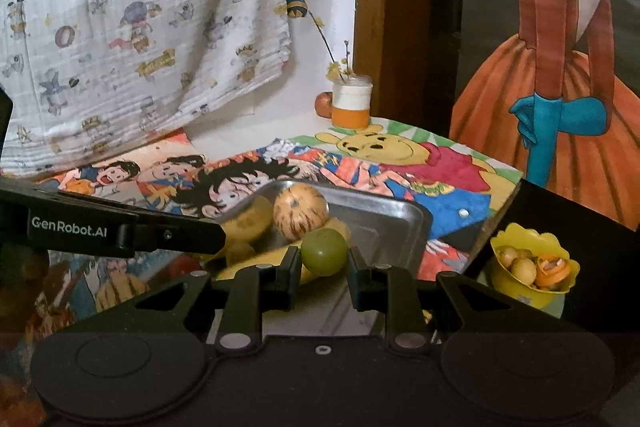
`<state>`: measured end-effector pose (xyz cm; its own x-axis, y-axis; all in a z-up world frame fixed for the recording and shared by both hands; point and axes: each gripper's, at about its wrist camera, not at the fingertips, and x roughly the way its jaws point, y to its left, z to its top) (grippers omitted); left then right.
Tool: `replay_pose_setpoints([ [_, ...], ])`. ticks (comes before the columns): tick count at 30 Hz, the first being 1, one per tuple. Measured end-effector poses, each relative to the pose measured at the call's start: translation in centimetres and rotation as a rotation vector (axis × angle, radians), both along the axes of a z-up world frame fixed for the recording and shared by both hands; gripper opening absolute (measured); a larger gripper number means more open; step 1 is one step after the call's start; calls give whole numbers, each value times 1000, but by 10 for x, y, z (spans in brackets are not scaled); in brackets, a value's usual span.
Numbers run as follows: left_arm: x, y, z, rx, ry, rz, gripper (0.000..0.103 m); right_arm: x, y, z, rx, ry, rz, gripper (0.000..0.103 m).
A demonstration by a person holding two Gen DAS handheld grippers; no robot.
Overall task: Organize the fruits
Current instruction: 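Carry both green grapes over the metal tray with both tools, then lower the grapes and open the left tool while the right tool releases its grape onto the tray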
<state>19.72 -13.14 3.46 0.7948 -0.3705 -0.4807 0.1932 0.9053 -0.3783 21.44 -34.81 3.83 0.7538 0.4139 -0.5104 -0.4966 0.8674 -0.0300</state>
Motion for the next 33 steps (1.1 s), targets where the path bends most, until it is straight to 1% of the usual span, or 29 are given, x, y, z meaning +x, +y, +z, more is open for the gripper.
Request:
replay_pose_setpoints([
  [7, -3, -24, -6, 82, 24, -64, 26, -8, -8, -13, -30, 2, -5, 26],
  [12, -3, -37, -13, 116, 57, -93, 26, -11, -11, -19, -53, 8, 2, 26],
  [21, 0, -44, -19, 147, 100, -101, 26, -11, -12, -26, -73, 17, 13, 26],
  [33, 2, -49, -19, 188, 111, -102, 26, -8, -5, -31, -138, 44, 21, 26],
])
